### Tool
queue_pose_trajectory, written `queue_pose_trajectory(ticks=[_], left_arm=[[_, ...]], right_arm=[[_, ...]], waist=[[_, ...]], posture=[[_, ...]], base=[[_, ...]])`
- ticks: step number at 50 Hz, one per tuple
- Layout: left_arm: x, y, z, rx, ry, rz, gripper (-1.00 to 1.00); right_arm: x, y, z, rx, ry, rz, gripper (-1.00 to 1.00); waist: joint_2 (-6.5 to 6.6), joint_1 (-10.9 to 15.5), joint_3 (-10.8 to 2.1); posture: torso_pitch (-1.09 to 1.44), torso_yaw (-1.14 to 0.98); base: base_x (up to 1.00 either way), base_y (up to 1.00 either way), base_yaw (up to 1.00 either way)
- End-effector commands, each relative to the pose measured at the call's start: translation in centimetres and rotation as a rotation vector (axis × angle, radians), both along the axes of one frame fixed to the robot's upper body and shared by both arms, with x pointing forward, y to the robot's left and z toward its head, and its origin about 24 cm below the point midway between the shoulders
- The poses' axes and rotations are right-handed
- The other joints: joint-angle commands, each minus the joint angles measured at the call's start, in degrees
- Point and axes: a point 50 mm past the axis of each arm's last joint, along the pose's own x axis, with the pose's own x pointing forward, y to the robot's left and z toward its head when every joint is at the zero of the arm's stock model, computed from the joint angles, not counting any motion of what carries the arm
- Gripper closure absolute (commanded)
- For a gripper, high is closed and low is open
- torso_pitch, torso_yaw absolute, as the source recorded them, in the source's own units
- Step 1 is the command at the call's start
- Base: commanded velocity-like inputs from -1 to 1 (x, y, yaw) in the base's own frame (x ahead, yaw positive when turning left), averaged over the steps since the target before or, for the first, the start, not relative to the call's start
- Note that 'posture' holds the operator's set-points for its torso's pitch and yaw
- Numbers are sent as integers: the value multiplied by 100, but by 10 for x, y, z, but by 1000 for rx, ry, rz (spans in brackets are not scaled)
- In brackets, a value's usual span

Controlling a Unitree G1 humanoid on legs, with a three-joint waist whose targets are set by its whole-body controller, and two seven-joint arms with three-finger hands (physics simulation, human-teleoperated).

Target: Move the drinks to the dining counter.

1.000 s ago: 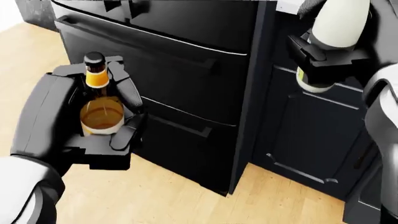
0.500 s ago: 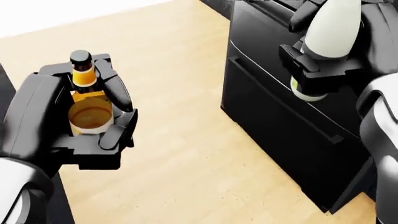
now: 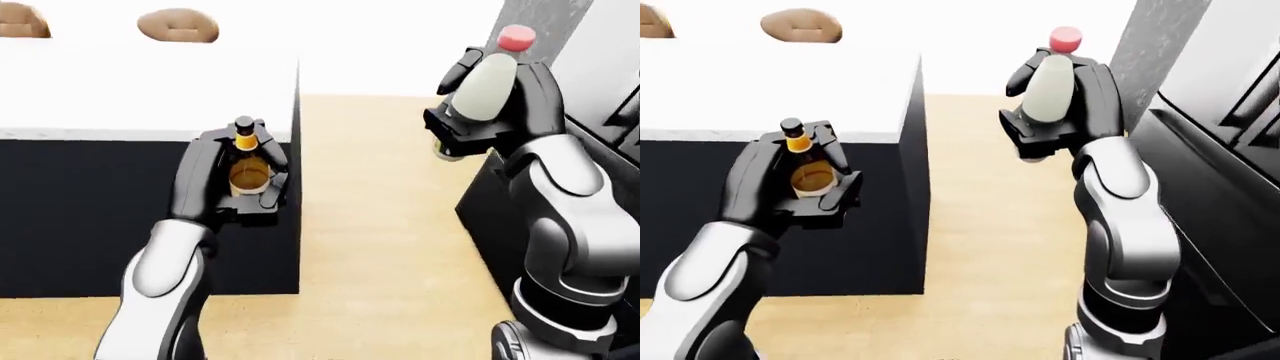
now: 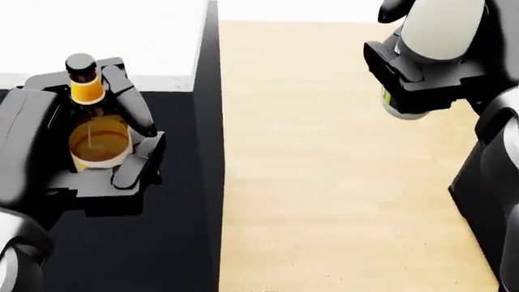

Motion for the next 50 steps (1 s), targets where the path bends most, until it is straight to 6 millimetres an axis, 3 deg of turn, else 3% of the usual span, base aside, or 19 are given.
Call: queue_pose_trajectory(ticks=[1, 8, 9, 12, 14, 16, 17, 19, 22, 26, 29, 31, 38, 41, 42, 44, 46, 49, 50], left_arm=[[-7, 1, 19, -2, -116, 2, 100], [-8, 3, 23, 0, -122, 6, 100], [-7, 4, 23, 0, -123, 8, 100], [-6, 5, 25, -3, -120, 6, 100], [-6, 4, 29, 6, -125, 5, 100], [-6, 4, 34, 16, -131, 3, 100], [-5, 4, 37, 19, -135, 4, 100], [-5, 5, 38, 23, -137, 5, 100], [-5, 6, 42, 27, -143, 8, 100], [-4, 7, 44, 28, -146, 8, 100], [-4, 6, 46, 28, -148, 8, 100], [-3, 7, 47, 26, -148, 10, 100], [-5, 8, 50, 26, -155, 10, 100], [-6, 9, 50, 25, -156, 12, 100], [-6, 9, 50, 25, -156, 11, 100], [-7, 9, 51, 24, -158, 13, 100], [-7, 9, 51, 24, -159, 12, 100], [-8, 10, 52, 23, -160, 14, 100], [-8, 10, 53, 24, -161, 15, 100]], right_arm=[[-5, 1, 16, -8, -81, -3, 100], [-8, 0, 20, -1, -91, 0, 100], [-8, 0, 21, 1, -89, -6, 100], [-9, -2, 23, 9, -94, -18, 100], [-10, -3, 27, -1, -97, -32, 100], [-13, -3, 32, -1, -106, -37, 100], [-14, -2, 34, 0, -110, -38, 100], [-15, -1, 35, 0, -115, -34, 100], [-15, -1, 36, -2, -119, -32, 100], [-15, 0, 36, -4, -119, -32, 100], [-16, 1, 37, -3, -121, -31, 100], [-16, 1, 37, -3, -120, -31, 100], [-17, 2, 38, -1, -124, -26, 100], [-16, 2, 37, 0, -126, -26, 100], [-16, 2, 37, 0, -126, -26, 100], [-16, 2, 37, 1, -126, -25, 100], [-16, 3, 37, 2, -129, -22, 100], [-17, 3, 37, 5, -131, -19, 100], [-17, 3, 36, 6, -131, -18, 100]], waist=[[-18, 89, -113], [447, -86, -116], [248, 70, -49], [747, -74, -163], [757, -113, -180], [395, 33, 140], [369, 67, 169], [270, 84, -77], [298, 30, -134], [563, -89, -95], [1093, -102, -263], [1079, -10, -174], [584, 70, 71], [206, -78, -40], [215, -1, 6], [213, -61, -187], [205, -80, -142], [398, 99, -72], [1122, 172, -128]], posture=[[0, 0], [0, 0], [0, 0], [0, 0], [0, 0], [0, 0], [0, 0], [0, 0], [0, 0], [0, 0], [0, 0], [0, 0], [0, 0], [0, 0], [0, 0], [0, 0], [0, 0], [0, 0], [0, 0]], base=[[0, 0, 100], [0, 8, 86], [0, 0, 0], [0, 0, 0], [6, 25, 0], [30, 100, 0], [30, 100, 0], [31, 100, 0], [30, 100, 0], [30, 100, 0], [29, 100, 0], [30, 100, 0], [28, 100, 0], [25, 100, 0], [24, 100, 0], [24, 100, 0], [21, 100, 0], [3, 67, 33], [0, 0, 100]])
